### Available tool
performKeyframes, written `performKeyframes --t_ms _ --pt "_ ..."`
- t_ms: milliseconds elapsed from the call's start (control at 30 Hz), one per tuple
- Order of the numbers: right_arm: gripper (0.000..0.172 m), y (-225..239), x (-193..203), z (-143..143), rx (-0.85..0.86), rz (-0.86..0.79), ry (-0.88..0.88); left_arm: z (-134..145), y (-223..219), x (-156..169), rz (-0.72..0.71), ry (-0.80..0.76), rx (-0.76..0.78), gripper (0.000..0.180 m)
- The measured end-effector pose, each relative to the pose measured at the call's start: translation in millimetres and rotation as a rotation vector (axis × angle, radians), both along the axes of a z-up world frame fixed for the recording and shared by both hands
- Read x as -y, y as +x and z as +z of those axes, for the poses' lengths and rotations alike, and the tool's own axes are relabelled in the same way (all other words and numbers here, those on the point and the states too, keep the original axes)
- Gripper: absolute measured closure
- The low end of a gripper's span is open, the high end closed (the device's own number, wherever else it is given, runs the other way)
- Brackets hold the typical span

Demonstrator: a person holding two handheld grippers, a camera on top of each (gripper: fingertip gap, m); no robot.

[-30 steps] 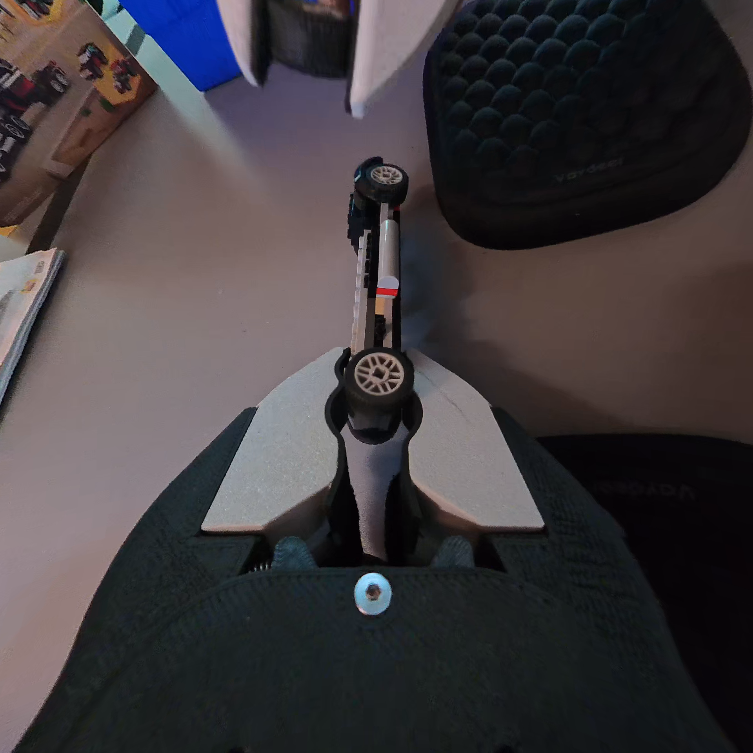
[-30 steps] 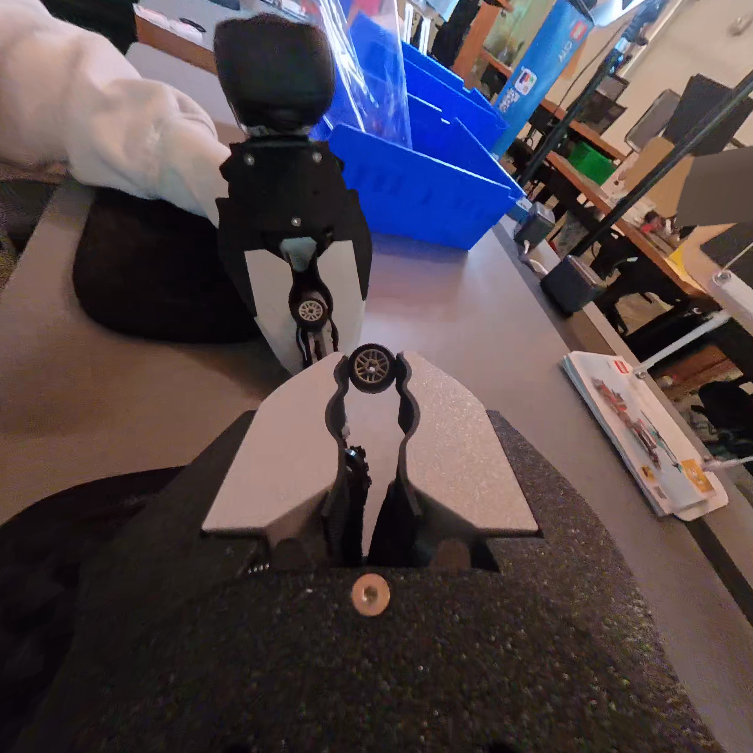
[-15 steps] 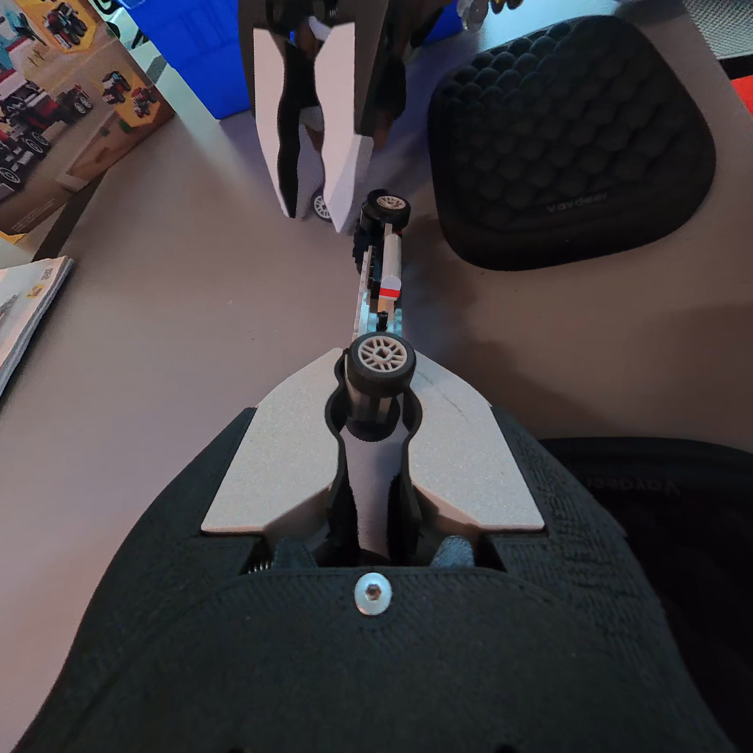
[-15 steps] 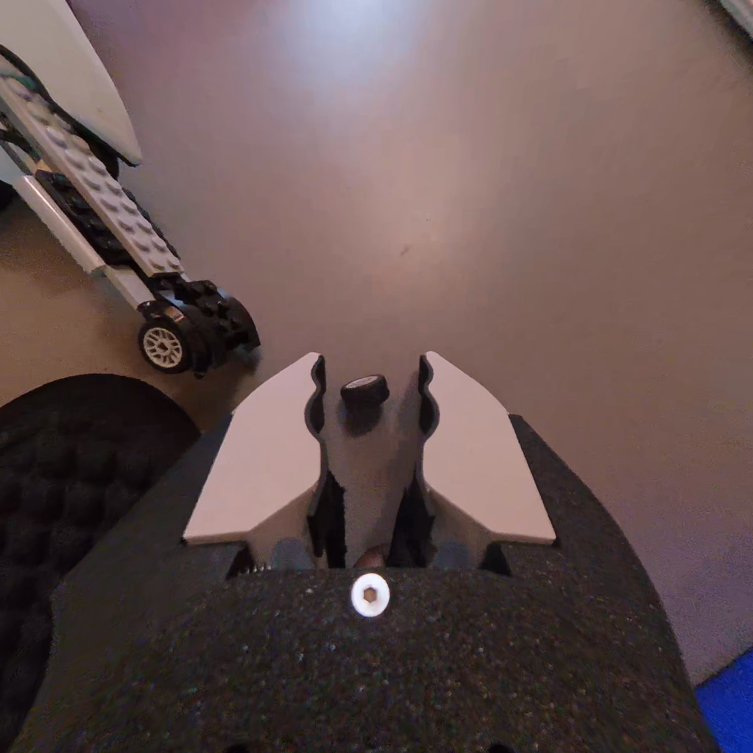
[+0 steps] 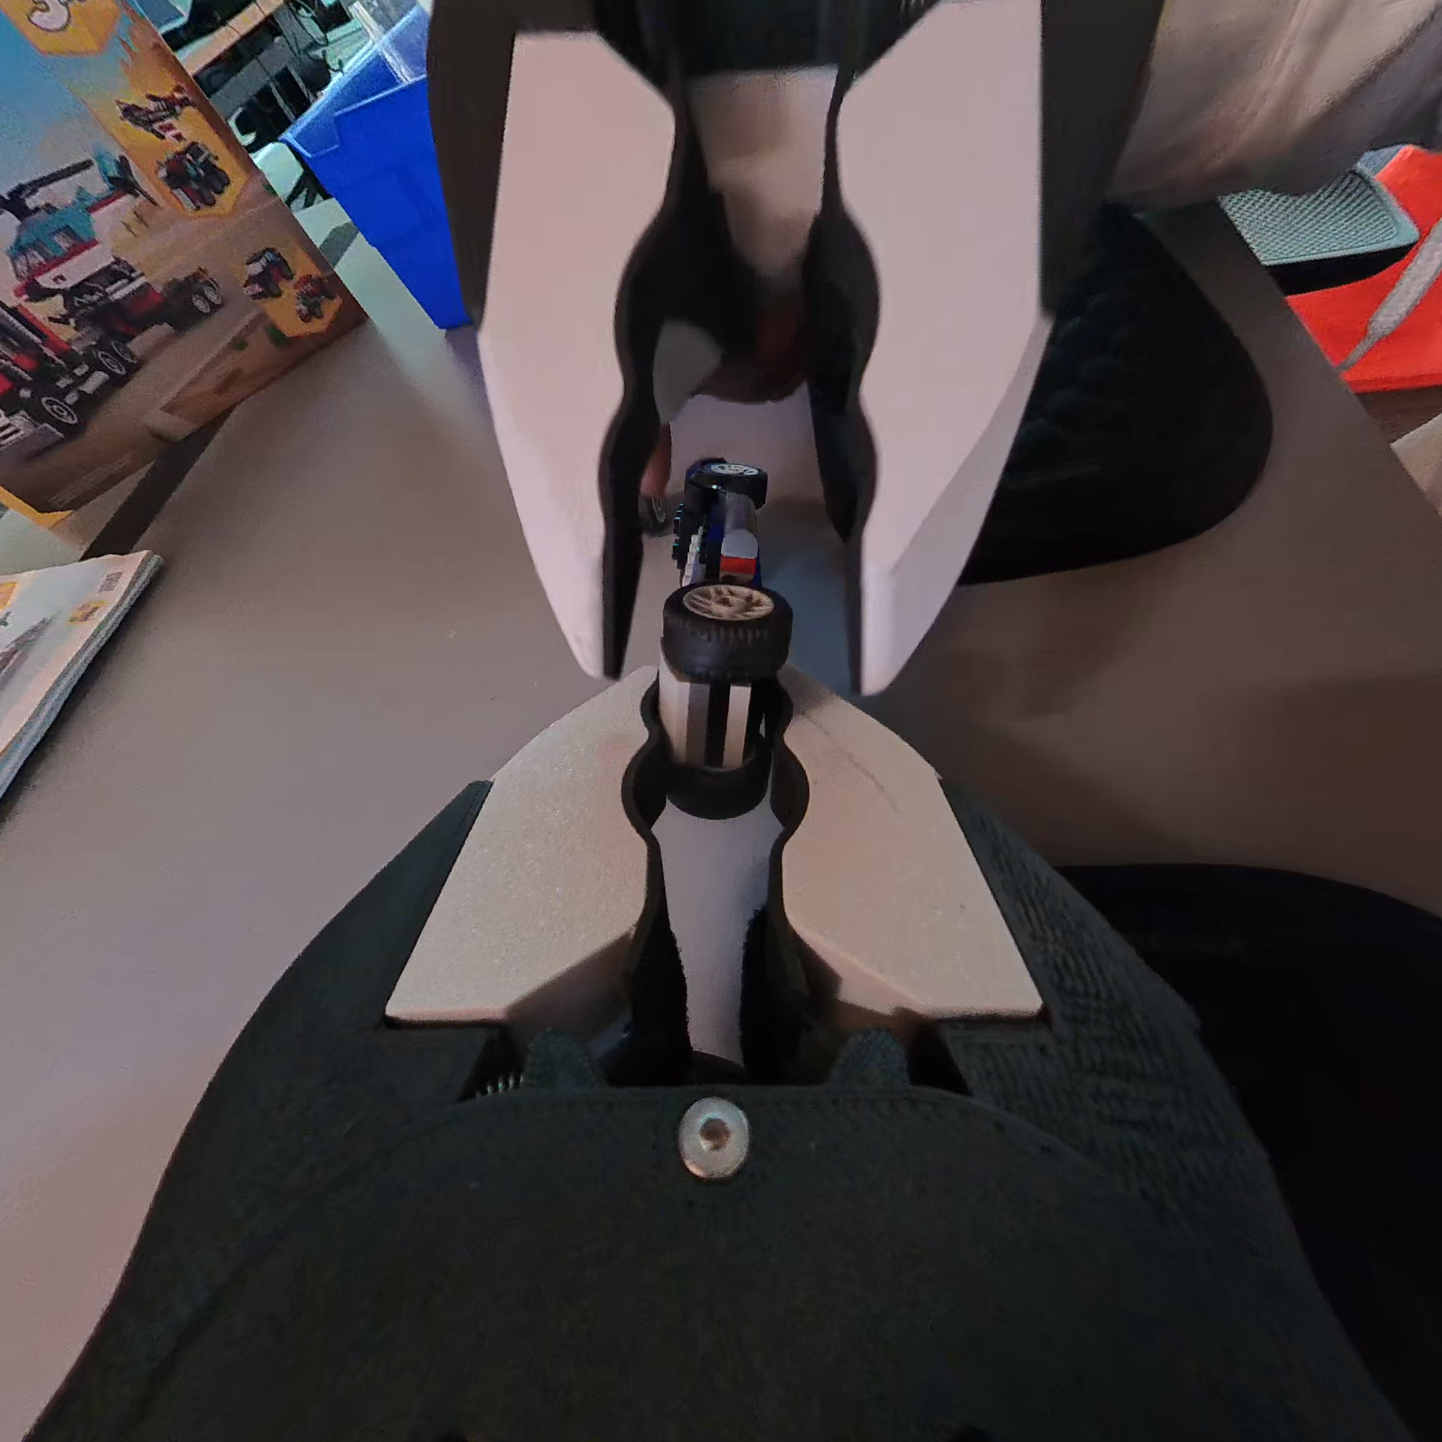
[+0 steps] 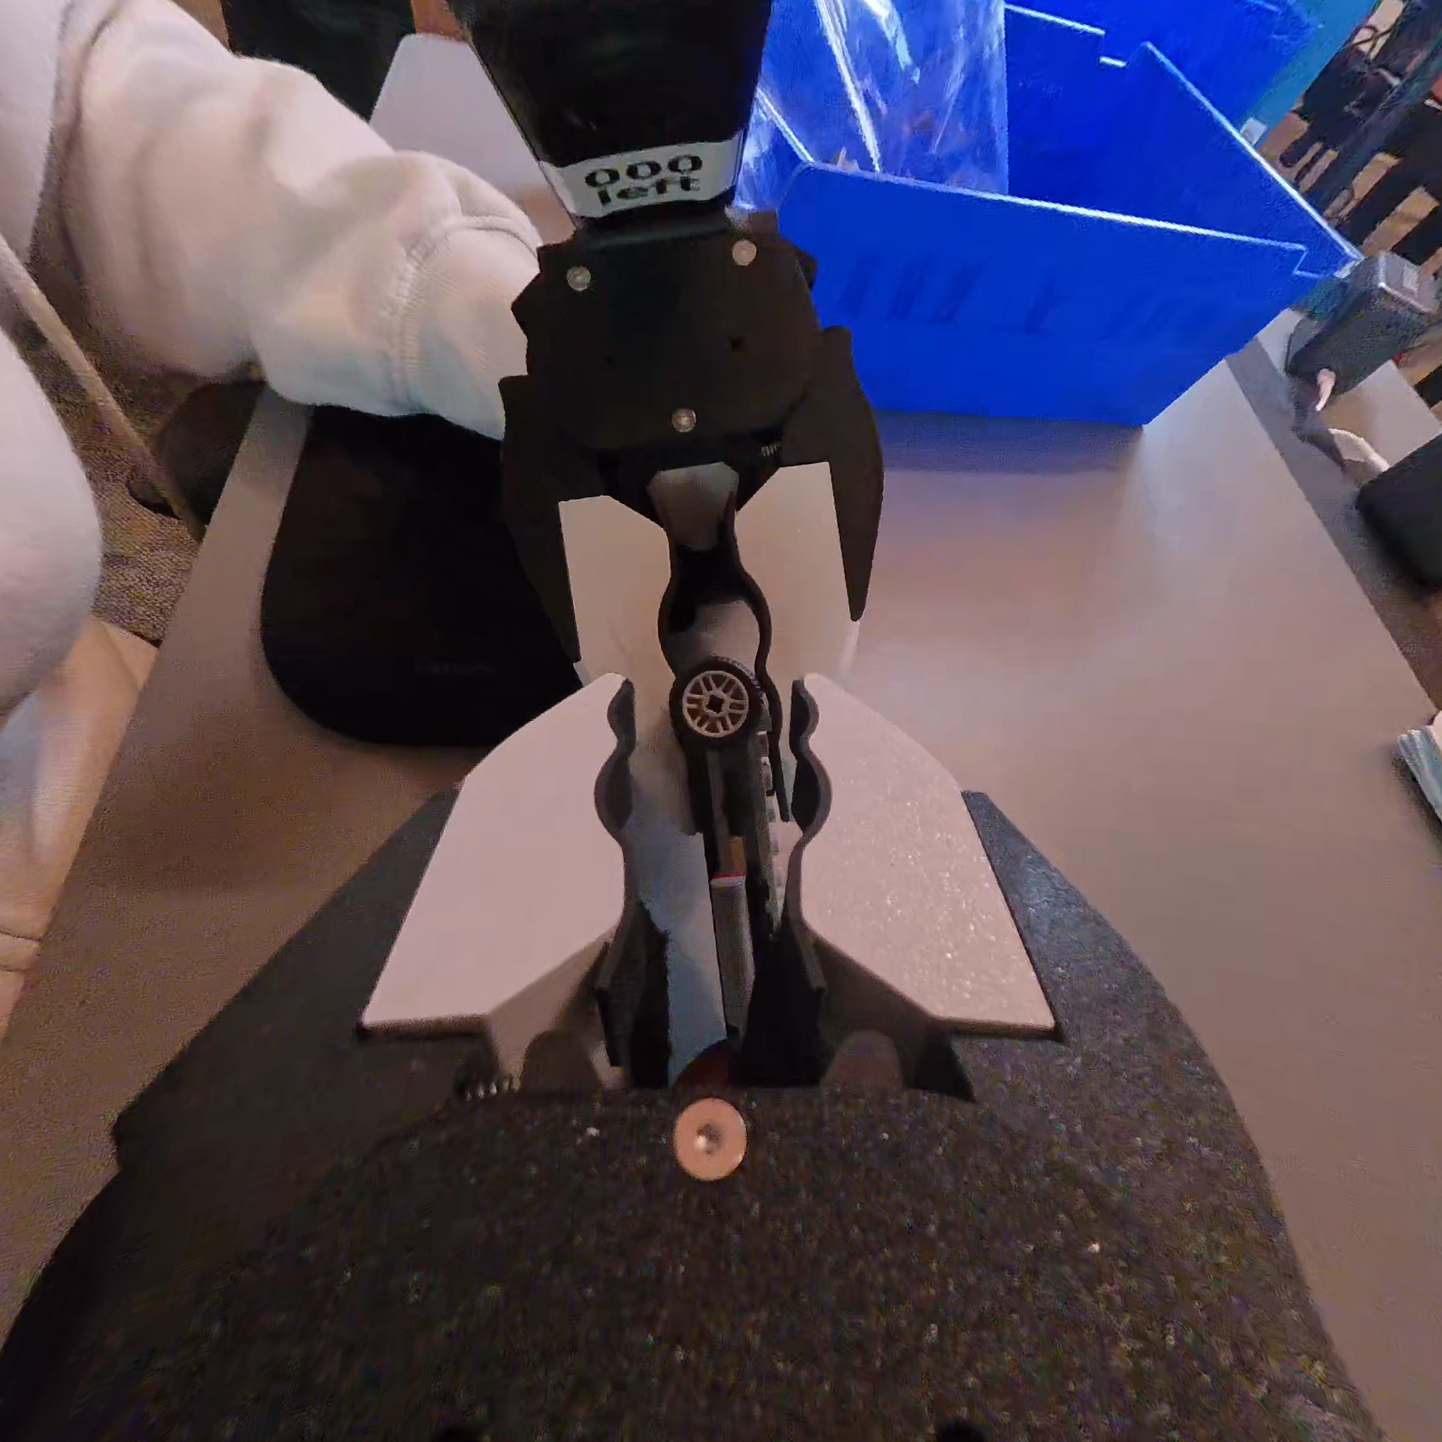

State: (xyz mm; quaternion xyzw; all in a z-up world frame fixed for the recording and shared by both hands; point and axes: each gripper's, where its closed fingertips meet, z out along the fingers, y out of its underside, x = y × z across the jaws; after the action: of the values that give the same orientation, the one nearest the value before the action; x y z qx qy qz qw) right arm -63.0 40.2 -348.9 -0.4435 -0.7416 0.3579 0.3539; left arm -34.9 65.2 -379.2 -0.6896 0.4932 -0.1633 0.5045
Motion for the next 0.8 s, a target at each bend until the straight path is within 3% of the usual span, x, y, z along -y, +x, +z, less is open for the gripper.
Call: performKeyframes --t_ms 67,167,267,333,600,633,667,700,733,800 --pt "0.148 -3 1 -3 -0.024 0.005 0.036 1 1 1 -0.008 0.007 -0.001 0.157" --pt "0.15 -3 0 -1 -0.06 -0.006 0.118 1 2 1 -0.011 0.029 -0.009 0.157" --pt "0.149 -2 3 6 -0.11 -0.015 0.111 8 5 -1 -0.002 0.107 -0.004 0.14" --pt "0.149 -1 7 9 -0.13 -0.001 0.118 10 7 1 -0.013 0.136 -0.008 0.155" --pt "0.151 12 16 9 -0.165 -0.027 0.259 4 10 7 -0.053 0.155 -0.04 0.155" --pt "0.17 24 19 25 -0.229 -0.02 0.229 2 8 6 -0.043 0.145 -0.047 0.156" --pt "0.172 44 13 74 -0.43 -0.065 0.083 -14 -10 0 0.014 0.101 -0.145 0.155" --pt "0.172 73 -5 107 -0.504 -0.126 -0.013 -16 -23 -2 0.048 0.09 -0.165 0.156" --pt "0.172 96 -22 120 -0.536 -0.174 0.022 -9 -23 -2 0.046 0.1 -0.112 0.156" --pt "0.172 102 -29 94 -0.409 -0.184 0.077 -8 1 1 -0.023 0.086 -0.1 0.155"
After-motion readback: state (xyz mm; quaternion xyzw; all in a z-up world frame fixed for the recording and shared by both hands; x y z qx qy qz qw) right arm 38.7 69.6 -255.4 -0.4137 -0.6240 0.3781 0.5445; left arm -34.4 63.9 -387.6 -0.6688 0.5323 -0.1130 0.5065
